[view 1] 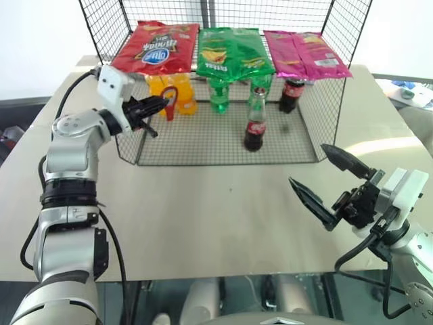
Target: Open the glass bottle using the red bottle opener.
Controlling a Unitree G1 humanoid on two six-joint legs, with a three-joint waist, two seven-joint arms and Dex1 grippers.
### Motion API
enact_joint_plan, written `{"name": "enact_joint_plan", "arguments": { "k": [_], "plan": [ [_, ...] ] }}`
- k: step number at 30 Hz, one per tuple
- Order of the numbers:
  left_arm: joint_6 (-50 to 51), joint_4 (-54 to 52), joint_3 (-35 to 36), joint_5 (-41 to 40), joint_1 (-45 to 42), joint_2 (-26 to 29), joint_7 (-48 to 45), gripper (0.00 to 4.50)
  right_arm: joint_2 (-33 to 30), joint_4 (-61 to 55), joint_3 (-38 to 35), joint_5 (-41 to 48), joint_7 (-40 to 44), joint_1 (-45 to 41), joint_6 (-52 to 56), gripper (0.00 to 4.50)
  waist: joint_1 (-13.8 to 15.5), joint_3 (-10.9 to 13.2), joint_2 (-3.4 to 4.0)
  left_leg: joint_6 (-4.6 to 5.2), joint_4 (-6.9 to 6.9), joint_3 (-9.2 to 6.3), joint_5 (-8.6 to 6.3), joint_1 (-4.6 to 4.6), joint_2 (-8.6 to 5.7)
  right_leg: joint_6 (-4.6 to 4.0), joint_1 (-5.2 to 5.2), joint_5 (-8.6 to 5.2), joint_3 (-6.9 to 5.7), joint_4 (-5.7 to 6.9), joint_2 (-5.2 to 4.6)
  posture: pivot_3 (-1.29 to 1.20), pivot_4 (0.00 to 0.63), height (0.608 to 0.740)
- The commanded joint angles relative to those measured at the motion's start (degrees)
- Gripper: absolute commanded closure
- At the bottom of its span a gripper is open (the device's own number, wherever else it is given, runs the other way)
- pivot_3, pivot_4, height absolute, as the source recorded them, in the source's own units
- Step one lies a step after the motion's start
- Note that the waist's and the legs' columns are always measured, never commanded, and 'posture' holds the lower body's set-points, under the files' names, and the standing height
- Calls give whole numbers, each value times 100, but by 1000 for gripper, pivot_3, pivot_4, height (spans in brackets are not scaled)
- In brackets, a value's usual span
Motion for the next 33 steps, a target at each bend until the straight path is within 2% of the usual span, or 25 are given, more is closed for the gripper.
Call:
{"name": "enact_joint_plan", "arguments": {
  "k": [1, 7, 10, 13, 15, 18, 23, 26, 29, 33],
  "plan": [
    [290, -634, 207, -372, 156, 261, -333, 4420, -53, -158, -12, 38, -1, -74, 9, 0, -4, 0, -1, 0, 0, 0, 0, 0, 2, 0, 0, 0, 0, 0, 0, 0, 150, 740],
    [998, -1405, 395, -984, 573, 357, -596, 4420, -131, -63, 46, -25, -103, -205, 269, 0, -6, 0, 0, 0, 0, 0, 0, 1, 4, 0, 0, 0, 1, 2, 0, 0, 150, 740],
    [2123, -2065, 631, -1785, 798, 244, -402, 4420, -162, 33, 61, -233, -315, -213, 512, 0, -6, 0, -1, 0, 0, -2, 0, 1, 8, 0, 0, 0, 1, 3, -1, 0, 150, 740],
    [3289, -2616, 945, -2649, 890, -183, 379, 4420, -232, 89, 160, -301, -364, -264, 763, 0, 2, -1, -1, 0, 2, -3, 0, 1, 8, 0, 0, 0, 4, 3, -4, 0, 150, 740],
    [3899, -2989, 1142, -3183, 951, -640, 1065, 4420, -413, -25, 317, -667, -519, -334, 1033, 0, -3, -1, -1, 0, 5, -5, 0, 2, 8, 0, 2, 0, 4, 5, -5, 0, 150, 740],
    [4504, -3368, 1377, -3761, 966, -1320, 2117, 4420, -568, -149, 562, -1336, -1009, -526, 1504, 0, -7, -3, -4, 0, 6, -5, 0, 3, 7, 0, 2, 0, 6, 8, -5, 0, 150, 740],
    [5263, -3520, 1711, -5223, 853, -2299, 3715, 4420, -363, 6, 953, -1499, -1165, -950, 1869, 0, -15, -4, -5, -3, 5, -5, 2, 8, 6, 0, 1, 0, 12, 12, -3, 0, 150, 740],
    [5405, -3272, 1707, -6087, 691, -2616, 4524, 4420, -113, 89, 1101, -1711, -1425, -1138, 2038, 0, -7, -4, -6, -3, 5, -7, 2, 8, 5, 0, 1, 1, 12, 12, -4, 0, 150, 740],
    [5098, -3013, 1573, -6646, 482, -3093, 5306, 4420, -36, 201, 1450, -2361, -1728, -1482, 2062, 0, 1, -5, -8, -2, 7, -7, 2, 7, -1, -1, 3, 1, 12, 13, -7, 0, 150, 740],
    [4747, -2881, 1290, -6907, 317, -3557, 6070, 4420, -547, 409, 2263, -3814, -1968, -1812, 2138, 0, 0, -6, -10, -2, 8, -5, 2, 9, -9, -1, 5, 1, 14, 10, -7, 0, 150, 740]
  ]
}}
